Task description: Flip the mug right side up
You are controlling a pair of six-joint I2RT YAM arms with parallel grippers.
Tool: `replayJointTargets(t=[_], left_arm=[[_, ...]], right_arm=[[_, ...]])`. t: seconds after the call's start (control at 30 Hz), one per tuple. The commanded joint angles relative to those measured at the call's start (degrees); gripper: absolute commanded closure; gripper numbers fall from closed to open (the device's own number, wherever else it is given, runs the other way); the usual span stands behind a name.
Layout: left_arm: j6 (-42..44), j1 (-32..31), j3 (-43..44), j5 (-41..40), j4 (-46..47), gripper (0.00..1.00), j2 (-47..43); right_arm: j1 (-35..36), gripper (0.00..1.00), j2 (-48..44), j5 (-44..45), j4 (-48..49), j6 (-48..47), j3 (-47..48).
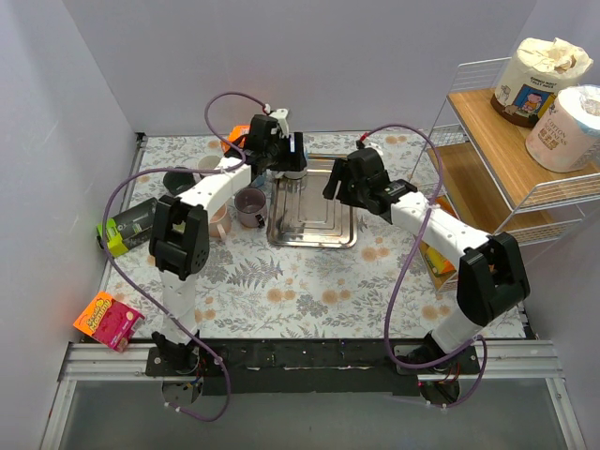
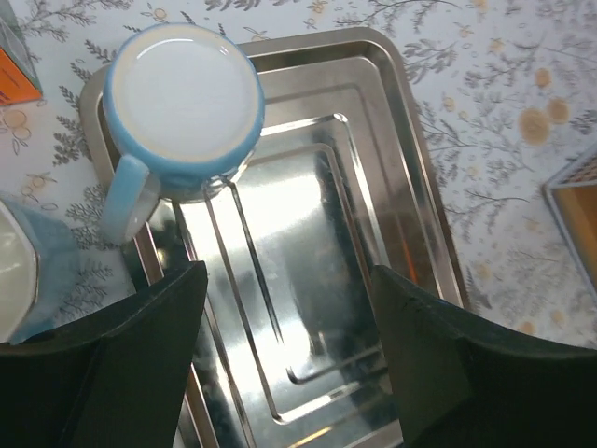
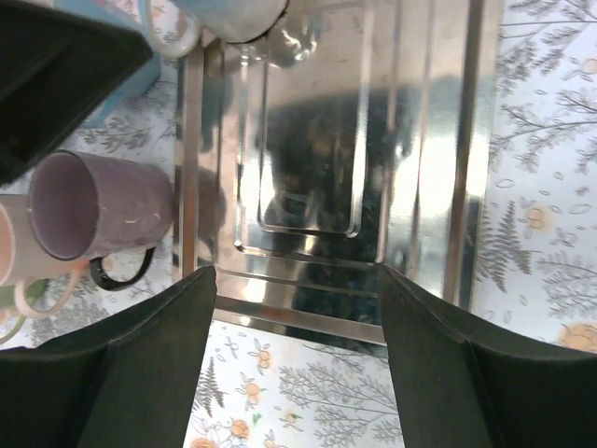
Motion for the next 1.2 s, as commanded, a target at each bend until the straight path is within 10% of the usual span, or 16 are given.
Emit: replayJointTargets(t=[0.0, 0.87, 1.17], left_arm=[[6.2, -1.82, 8.07, -10.51, -4.62, 0.28, 2.94], [15.96, -2.0, 17.66, -20.46, -4.54, 0.09, 17.01], [15.79, -2.0, 16.96, -17.38, -4.19, 0.17, 18.5]], right_arm=[[-2.07, 0.23, -3.52, 1.26, -1.54, -1.44, -3.38], [-6.91, 0.25, -3.7, -3.23, -5.49, -1.52, -5.14], [-7.0, 0.26, -3.34, -3.84, -6.63, -0.56, -5.41]])
